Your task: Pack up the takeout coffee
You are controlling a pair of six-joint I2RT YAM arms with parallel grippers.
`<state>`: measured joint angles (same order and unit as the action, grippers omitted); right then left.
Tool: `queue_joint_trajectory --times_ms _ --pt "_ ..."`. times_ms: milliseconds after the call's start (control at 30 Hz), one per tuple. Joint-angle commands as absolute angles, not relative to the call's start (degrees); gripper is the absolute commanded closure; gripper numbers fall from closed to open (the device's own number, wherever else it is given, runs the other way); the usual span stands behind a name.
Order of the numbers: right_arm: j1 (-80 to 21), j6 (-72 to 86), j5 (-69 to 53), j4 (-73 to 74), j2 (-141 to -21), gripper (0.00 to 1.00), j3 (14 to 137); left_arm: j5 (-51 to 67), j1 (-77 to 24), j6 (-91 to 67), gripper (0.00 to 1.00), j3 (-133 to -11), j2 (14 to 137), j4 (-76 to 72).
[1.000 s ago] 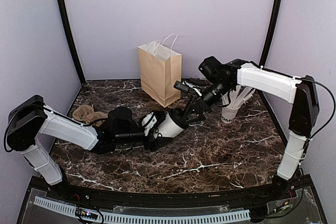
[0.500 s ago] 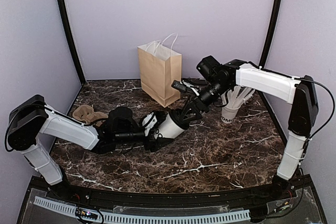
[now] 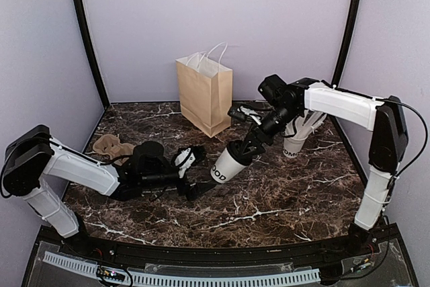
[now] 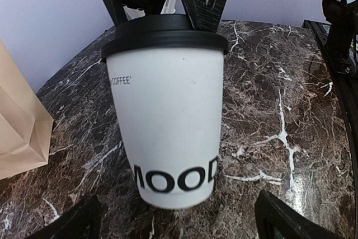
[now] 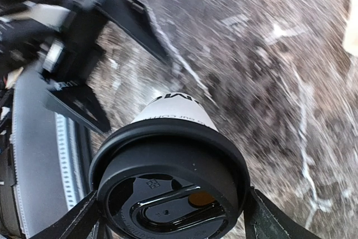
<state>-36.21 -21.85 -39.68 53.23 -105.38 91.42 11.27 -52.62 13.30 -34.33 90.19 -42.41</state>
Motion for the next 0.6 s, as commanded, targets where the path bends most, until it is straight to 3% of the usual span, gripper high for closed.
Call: queue_joint_trajectory --times_ms 0,300,567 --pt "-34.1 -24.9 -33.4 55.9 -102.3 0.24 88.5 9.1 -52.9 14.1 0.01 -31.7 85.8 -39.9" --pt "-33.4 -30.1 -18.0 60.4 -97.2 0.24 83.7 4.9 -52.9 11.9 0.01 -29.0 82.4 -38.6" --pt "-32.2 -26.4 -8.3 61.0 -106.1 0.23 96.0 4.7 -52.9 11.0 0.01 -28.8 81.3 -38.0"
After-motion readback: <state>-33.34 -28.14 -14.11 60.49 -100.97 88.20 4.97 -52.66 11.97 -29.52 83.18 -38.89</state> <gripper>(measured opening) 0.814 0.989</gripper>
